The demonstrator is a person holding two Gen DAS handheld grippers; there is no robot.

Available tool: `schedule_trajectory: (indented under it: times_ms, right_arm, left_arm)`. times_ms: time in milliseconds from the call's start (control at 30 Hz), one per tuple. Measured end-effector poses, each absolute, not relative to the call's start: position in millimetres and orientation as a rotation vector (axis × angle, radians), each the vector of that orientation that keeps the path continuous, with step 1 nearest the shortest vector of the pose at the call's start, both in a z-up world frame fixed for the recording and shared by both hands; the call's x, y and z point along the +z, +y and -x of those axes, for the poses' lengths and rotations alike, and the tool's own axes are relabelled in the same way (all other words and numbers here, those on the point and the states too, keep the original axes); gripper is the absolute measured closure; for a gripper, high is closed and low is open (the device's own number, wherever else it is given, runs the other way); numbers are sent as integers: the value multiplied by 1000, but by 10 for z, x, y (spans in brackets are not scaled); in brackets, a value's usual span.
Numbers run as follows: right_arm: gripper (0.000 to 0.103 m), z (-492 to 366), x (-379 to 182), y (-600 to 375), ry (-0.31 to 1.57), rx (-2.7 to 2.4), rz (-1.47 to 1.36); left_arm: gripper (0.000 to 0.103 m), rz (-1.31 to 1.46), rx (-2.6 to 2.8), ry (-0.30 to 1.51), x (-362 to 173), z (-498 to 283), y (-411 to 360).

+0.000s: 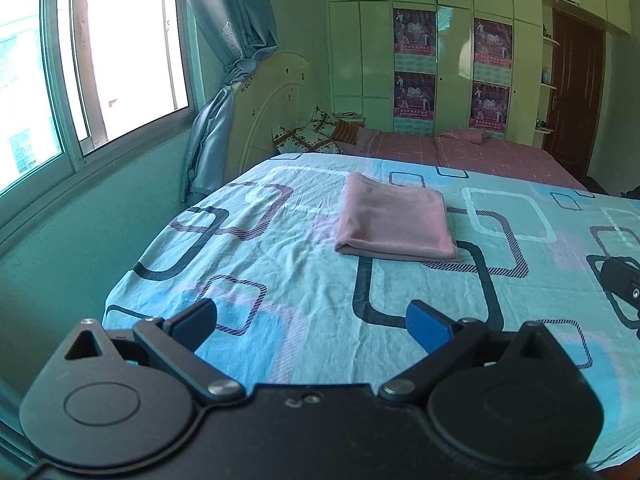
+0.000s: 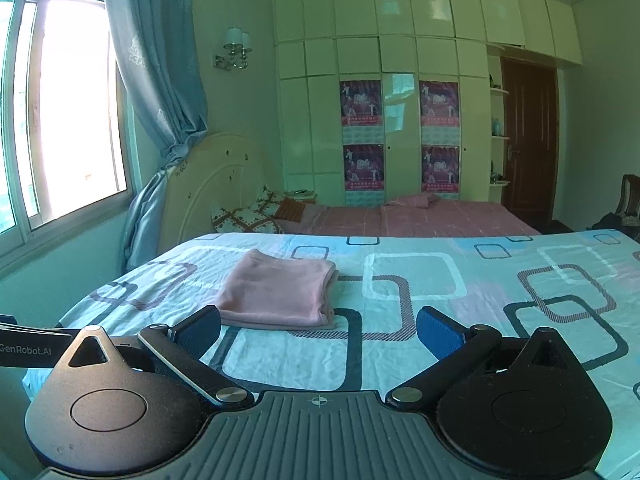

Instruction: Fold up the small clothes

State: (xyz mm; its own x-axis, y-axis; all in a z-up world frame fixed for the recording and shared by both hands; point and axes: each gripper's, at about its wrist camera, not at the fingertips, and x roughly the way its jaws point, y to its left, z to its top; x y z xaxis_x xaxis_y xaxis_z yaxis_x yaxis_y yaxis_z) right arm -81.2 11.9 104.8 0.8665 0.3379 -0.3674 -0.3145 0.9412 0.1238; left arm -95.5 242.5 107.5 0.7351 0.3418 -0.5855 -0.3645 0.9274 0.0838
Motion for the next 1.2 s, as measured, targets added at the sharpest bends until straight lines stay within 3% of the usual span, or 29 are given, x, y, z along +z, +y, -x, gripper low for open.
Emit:
schedule_trajectory:
  times_ms: [1200]
  right_arm:
    - [0,814,1061,63,390,354,-61]
  left_arm:
    - [3,39,387,635,1087,945,2364]
